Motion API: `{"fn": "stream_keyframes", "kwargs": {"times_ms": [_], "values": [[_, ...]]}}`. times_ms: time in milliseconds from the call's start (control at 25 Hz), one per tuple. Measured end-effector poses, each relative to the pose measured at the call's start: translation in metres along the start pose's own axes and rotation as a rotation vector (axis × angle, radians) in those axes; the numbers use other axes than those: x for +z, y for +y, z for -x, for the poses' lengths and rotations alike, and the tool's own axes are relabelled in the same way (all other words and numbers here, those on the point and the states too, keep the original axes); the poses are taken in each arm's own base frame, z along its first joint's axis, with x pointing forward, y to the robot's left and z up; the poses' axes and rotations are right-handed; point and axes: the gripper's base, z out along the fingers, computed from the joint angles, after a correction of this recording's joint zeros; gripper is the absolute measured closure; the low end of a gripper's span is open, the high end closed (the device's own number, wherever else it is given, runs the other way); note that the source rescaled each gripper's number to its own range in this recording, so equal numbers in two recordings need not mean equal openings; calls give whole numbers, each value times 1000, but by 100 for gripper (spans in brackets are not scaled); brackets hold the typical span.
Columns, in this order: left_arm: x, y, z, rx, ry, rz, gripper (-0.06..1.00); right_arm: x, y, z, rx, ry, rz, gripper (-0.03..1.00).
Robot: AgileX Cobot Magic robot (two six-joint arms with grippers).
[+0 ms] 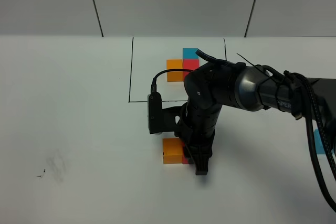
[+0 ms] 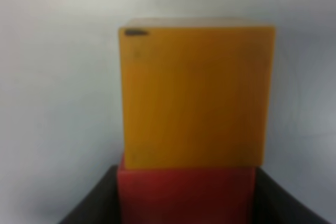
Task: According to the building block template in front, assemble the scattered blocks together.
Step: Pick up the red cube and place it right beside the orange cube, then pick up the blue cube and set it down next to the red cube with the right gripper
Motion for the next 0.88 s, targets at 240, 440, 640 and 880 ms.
{"fn": "stream_keyframes", "kwargs": {"times_ms": [240,440,640,880], "values": [[0,0,0,0,0,0,30,0,0,0,-4,-1,1,77],[0,0,0,0,0,0,30,0,0,0,0,1,3,77],[0,0,0,0,0,0,30,-1,0,0,24,4,7,75],[0,0,0,1,0,0,30,-1,1,-1,85,12,14,24]]}}
